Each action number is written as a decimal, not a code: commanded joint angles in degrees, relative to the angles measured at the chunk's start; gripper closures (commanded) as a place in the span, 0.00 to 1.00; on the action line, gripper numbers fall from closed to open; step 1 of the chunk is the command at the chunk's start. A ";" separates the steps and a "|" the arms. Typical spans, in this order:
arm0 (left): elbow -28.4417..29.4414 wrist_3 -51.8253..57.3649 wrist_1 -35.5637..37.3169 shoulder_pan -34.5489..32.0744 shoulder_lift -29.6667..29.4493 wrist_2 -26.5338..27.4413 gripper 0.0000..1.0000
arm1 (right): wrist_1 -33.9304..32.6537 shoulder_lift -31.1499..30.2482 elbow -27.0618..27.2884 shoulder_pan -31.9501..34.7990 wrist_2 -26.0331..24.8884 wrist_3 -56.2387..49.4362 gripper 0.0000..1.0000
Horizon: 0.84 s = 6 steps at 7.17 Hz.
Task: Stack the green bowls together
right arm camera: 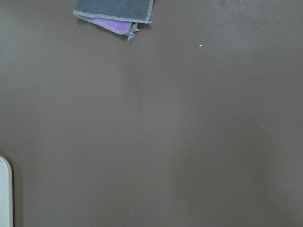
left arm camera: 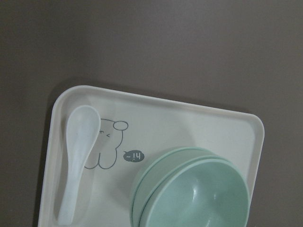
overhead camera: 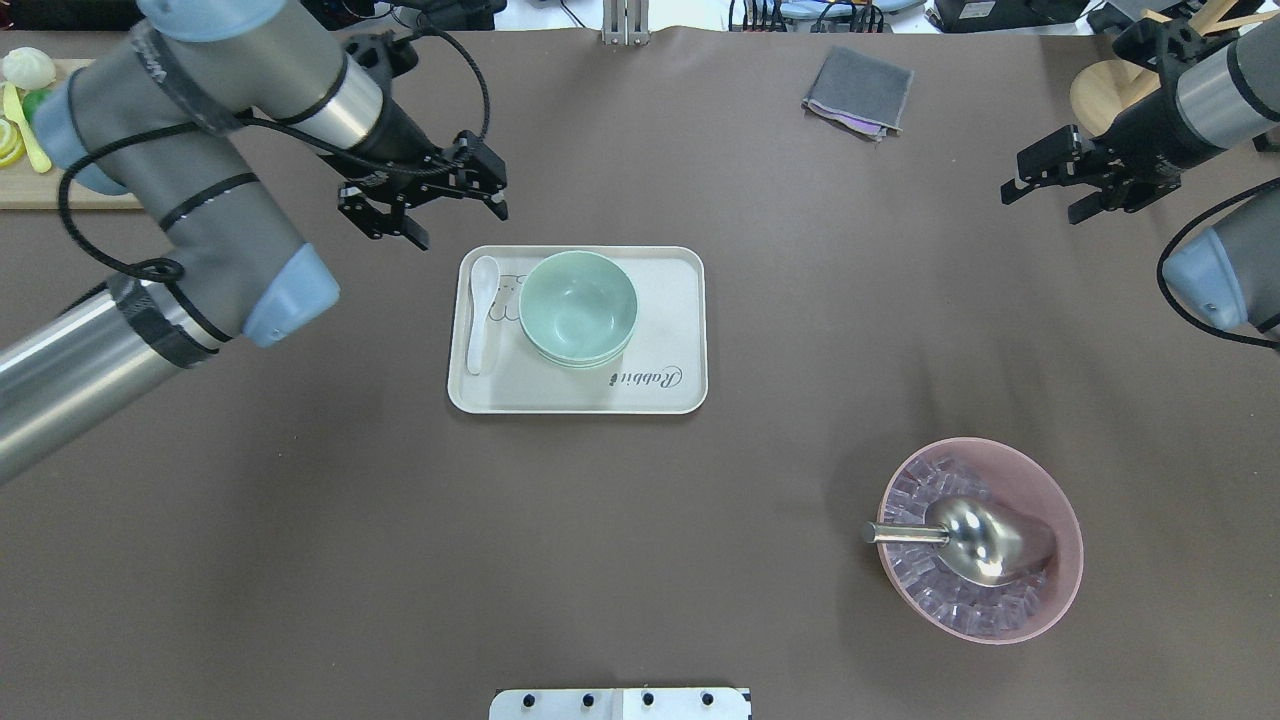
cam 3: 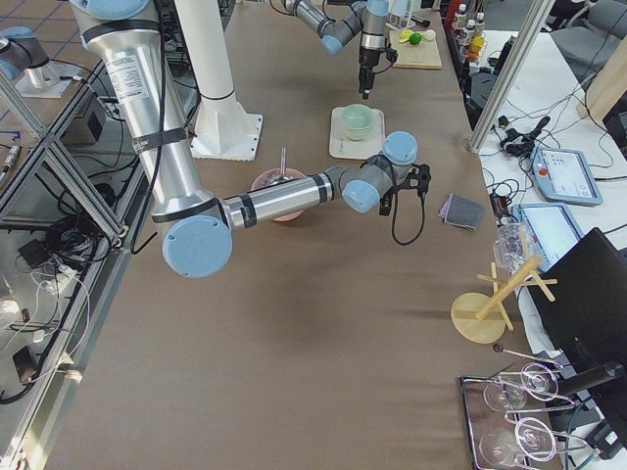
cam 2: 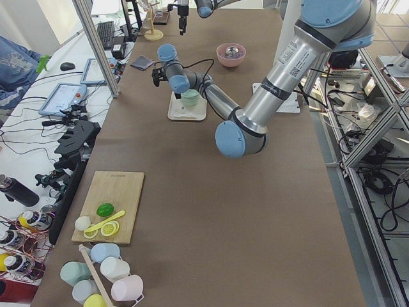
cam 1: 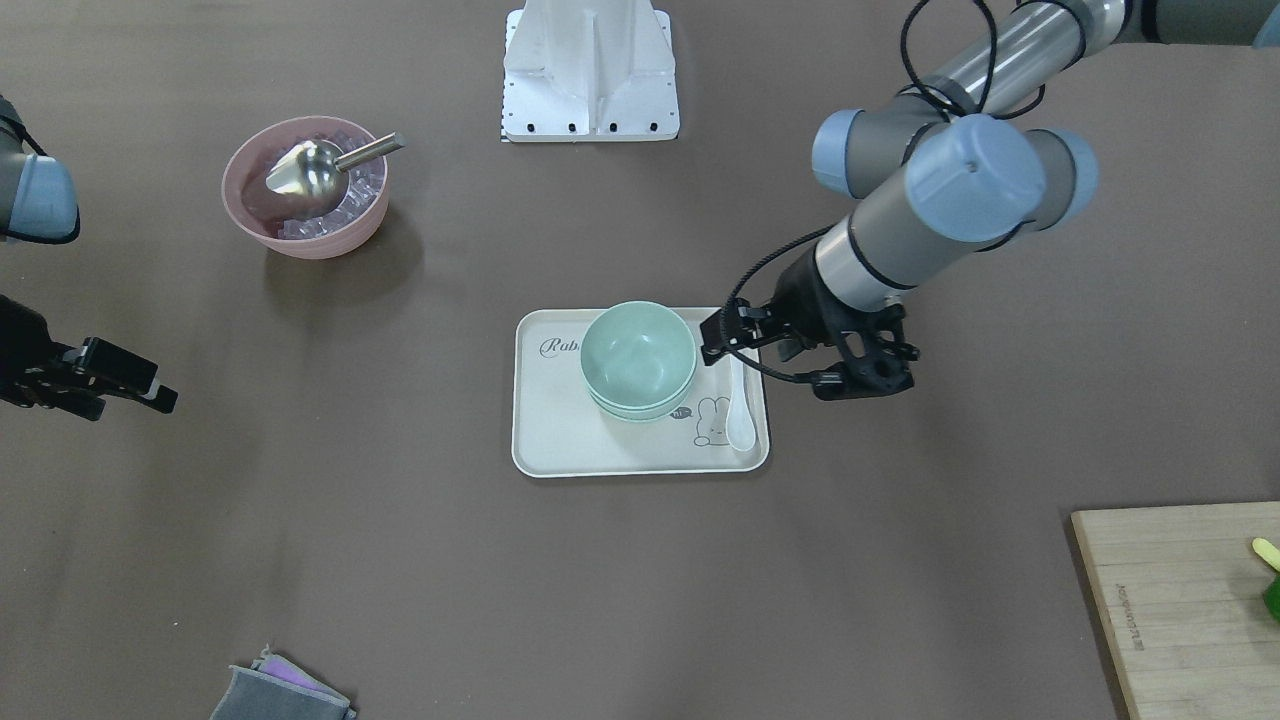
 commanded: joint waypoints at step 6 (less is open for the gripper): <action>-7.66 68.22 11.08 -26.60 33.29 1.34 0.01 | -17.19 -4.76 -11.05 15.82 -6.51 -50.86 0.00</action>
